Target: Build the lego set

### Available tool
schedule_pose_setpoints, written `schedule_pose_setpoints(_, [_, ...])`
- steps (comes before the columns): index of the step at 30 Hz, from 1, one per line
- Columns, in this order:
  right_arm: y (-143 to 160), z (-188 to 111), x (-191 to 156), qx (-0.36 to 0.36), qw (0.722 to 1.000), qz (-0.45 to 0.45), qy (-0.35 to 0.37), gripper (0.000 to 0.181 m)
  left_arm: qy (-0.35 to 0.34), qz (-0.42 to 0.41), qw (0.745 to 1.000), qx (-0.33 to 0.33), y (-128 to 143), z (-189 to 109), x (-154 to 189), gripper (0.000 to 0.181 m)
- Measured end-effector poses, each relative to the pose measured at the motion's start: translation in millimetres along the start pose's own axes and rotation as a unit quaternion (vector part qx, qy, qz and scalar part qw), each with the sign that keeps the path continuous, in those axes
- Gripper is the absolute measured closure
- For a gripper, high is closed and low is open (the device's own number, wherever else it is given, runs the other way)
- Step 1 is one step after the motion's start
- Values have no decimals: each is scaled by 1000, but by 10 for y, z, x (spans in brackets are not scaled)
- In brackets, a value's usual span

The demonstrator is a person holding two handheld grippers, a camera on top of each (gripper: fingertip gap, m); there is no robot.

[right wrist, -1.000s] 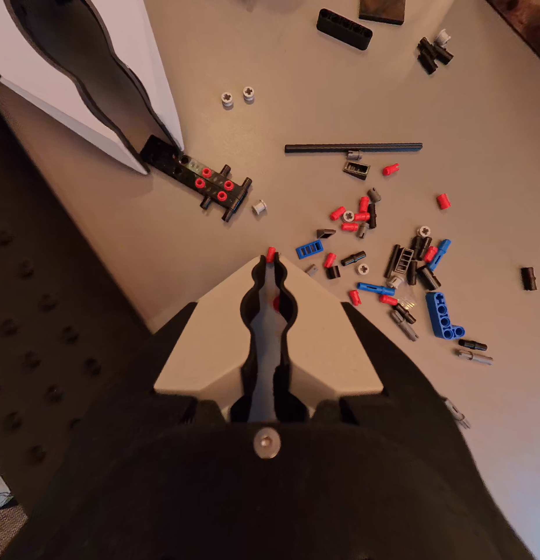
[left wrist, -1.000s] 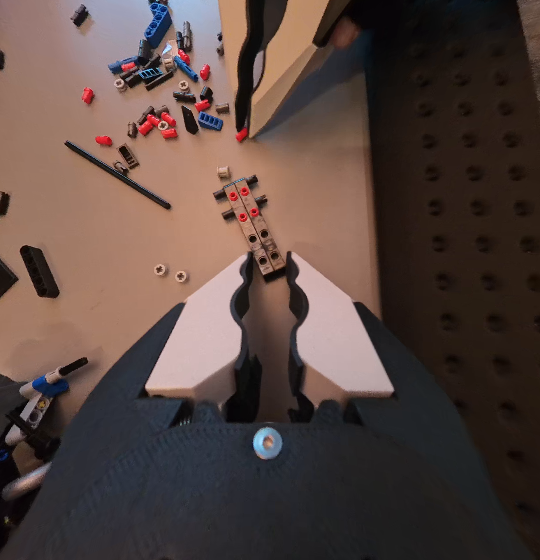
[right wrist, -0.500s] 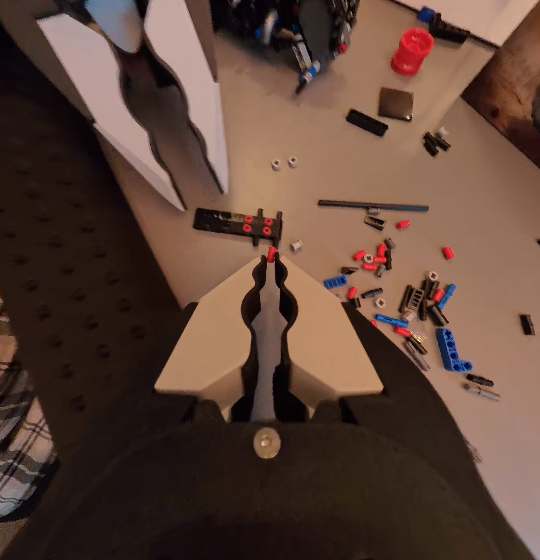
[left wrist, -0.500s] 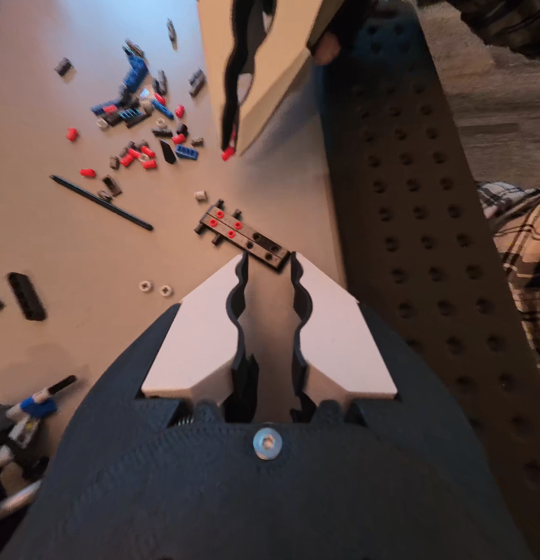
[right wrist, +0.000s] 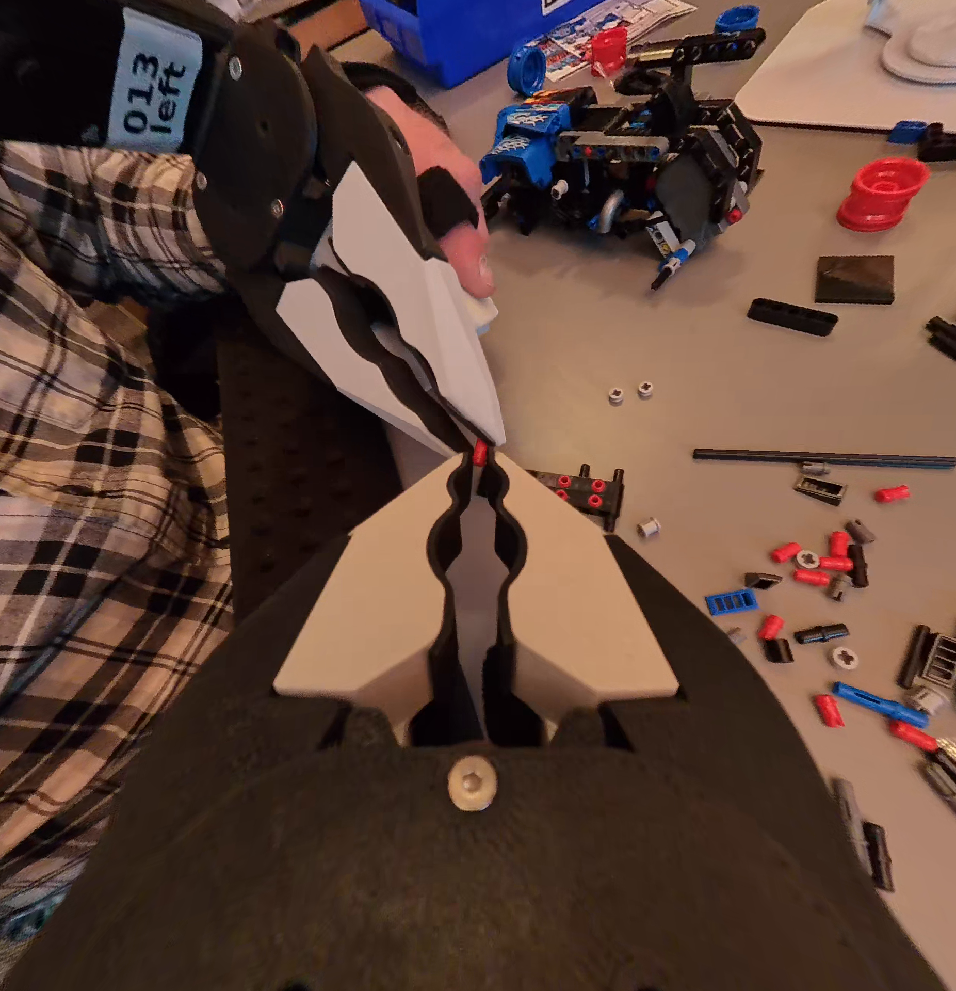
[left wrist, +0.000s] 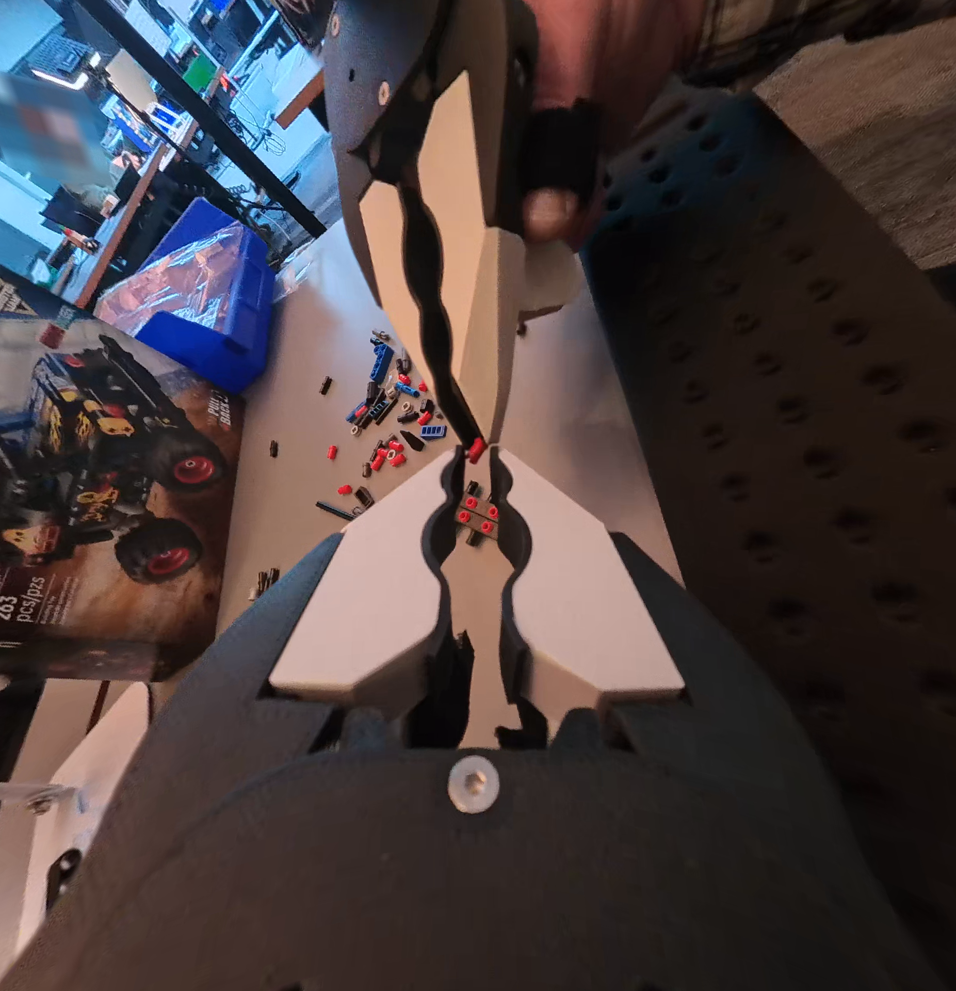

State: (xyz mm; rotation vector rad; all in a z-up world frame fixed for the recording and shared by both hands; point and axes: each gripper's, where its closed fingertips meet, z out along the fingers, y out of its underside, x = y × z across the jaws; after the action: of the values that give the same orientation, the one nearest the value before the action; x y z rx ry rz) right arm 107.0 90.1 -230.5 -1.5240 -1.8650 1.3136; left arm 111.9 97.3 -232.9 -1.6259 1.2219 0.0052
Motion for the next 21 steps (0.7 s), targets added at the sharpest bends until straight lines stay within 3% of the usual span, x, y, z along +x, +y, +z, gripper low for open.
schedule_pose_setpoints(15, [-163, -60, 2, 75, 996, 44, -16, 178, -42, 6, 999, 10, -63, -57, -117, 179])
schedule_pose_setpoints(21, [-129, -30, 14, 62, 998, 15, 9, 179, -32, 6, 999, 5, -39, -50, -91, 178])
